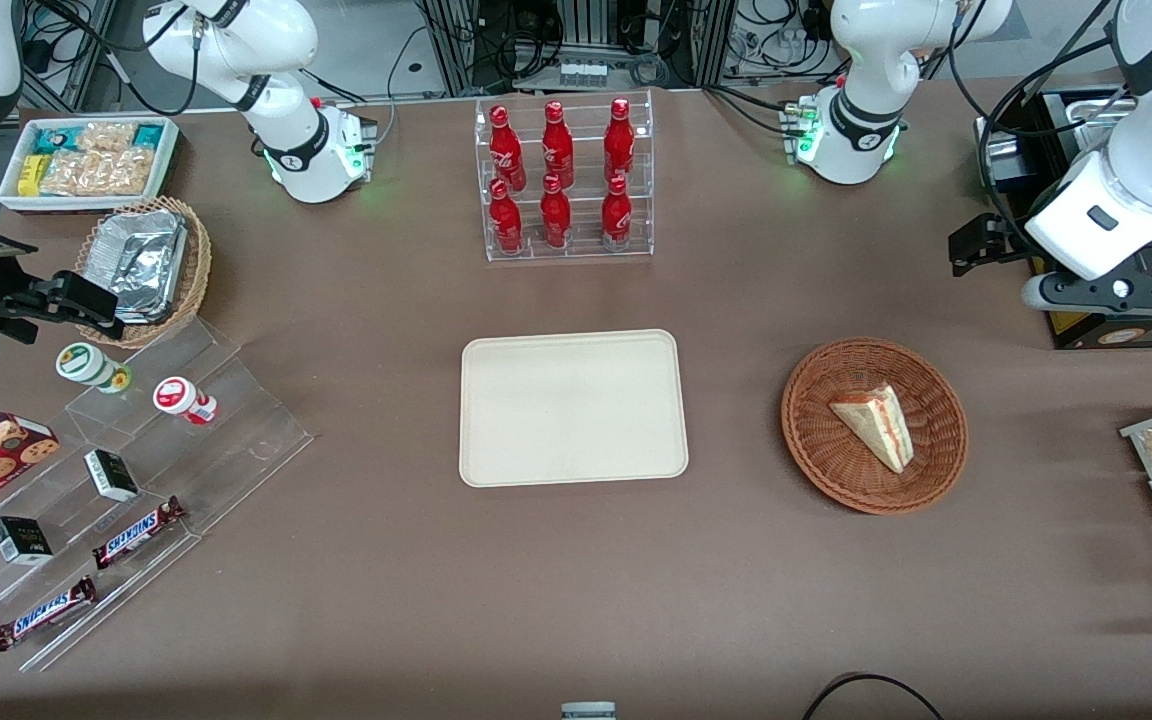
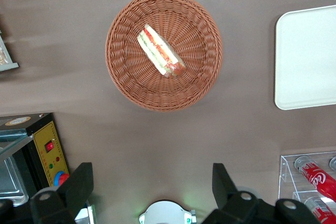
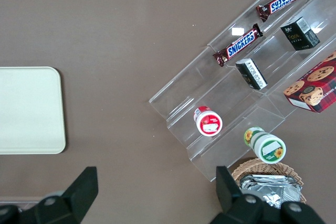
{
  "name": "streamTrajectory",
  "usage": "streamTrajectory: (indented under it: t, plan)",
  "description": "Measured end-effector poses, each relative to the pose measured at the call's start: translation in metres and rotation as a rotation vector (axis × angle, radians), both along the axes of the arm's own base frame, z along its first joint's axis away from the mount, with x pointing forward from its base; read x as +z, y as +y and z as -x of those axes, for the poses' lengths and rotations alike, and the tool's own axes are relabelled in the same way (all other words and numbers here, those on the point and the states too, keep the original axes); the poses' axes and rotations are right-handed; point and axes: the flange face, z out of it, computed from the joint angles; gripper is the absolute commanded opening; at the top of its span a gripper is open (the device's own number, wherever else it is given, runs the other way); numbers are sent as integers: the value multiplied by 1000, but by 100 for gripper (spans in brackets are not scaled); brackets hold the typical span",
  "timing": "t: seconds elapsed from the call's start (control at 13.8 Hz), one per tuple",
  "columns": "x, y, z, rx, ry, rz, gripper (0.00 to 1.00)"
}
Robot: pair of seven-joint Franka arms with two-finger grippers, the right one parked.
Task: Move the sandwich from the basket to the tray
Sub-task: 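Move the left gripper down over the wrapped sandwich in the basket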
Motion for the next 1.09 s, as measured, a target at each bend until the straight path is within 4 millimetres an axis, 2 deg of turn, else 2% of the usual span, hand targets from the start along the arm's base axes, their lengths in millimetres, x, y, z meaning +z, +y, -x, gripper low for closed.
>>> streamTrajectory:
  t: [0.29,0.43,0.72,1.09]
  plan:
    - [-2,0,-3,-5,-22,-16,100]
    - [-16,0,-7,-7,-19,-17,100]
    - [-76,-2,-16,-16,-17,-14,100]
    - [-168,-4,-20,-29,-55,2,100]
